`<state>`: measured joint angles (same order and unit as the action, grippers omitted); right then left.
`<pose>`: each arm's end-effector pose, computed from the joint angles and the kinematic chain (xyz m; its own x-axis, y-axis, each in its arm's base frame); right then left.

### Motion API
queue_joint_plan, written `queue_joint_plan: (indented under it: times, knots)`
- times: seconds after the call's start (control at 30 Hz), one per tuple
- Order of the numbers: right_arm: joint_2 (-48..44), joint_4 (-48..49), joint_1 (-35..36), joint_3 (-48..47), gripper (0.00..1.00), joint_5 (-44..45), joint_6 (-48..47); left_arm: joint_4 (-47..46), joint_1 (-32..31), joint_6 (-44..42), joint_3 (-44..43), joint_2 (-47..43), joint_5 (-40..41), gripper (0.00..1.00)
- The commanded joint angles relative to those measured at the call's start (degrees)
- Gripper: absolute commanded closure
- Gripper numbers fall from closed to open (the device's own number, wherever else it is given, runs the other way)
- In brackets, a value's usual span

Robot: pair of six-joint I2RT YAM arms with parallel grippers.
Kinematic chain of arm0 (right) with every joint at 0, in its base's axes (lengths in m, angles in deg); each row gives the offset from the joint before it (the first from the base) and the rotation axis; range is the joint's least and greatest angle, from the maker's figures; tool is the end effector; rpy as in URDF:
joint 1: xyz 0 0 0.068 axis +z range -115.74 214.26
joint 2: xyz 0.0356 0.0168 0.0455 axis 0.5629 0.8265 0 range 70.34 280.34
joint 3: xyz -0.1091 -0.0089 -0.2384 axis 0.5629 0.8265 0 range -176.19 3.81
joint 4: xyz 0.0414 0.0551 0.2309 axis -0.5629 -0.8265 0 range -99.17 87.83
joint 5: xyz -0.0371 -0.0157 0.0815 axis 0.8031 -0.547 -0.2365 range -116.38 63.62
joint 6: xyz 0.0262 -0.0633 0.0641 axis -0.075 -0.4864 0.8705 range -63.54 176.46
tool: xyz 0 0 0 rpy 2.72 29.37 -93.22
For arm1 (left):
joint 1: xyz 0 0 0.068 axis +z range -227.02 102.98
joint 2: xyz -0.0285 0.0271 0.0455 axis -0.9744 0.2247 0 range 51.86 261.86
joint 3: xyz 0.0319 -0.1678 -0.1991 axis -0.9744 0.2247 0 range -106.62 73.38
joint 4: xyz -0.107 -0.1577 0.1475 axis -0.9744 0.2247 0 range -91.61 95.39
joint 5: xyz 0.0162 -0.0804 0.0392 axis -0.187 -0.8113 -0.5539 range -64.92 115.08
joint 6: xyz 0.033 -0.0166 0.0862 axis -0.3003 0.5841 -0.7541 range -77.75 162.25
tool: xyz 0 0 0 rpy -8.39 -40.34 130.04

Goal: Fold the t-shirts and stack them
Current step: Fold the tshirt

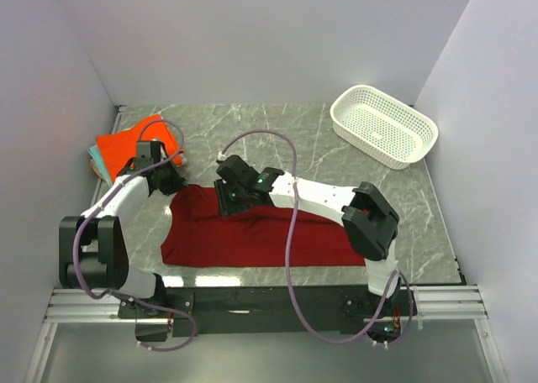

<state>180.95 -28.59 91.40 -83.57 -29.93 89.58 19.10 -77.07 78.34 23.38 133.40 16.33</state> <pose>0.2343 0.3728 0.1968 -0.8163 -0.2587 -0.5164 -0.4945 0.7750 0.3935 0.3008 -0.0131 0.1738 -0.6943 -0.5816 -0.4240 -0.3897 0.7991 -0.4578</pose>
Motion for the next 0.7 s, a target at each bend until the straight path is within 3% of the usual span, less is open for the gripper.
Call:
queue_joint_plan:
  times: [0.0, 0.67]
  knots:
    - [1.6, -1.6, 0.6, -3.9, 0.58, 0.2, -1.0, -2.6, 1.4, -1.9, -4.0, 2.4, -1.3, 1.00]
    - [12.6, -6.5, 0.6, -9.8, 0.58, 7.3, -1.0, -2.5, 1.5, -2.6, -3.5, 1.4, -3.4, 1.00]
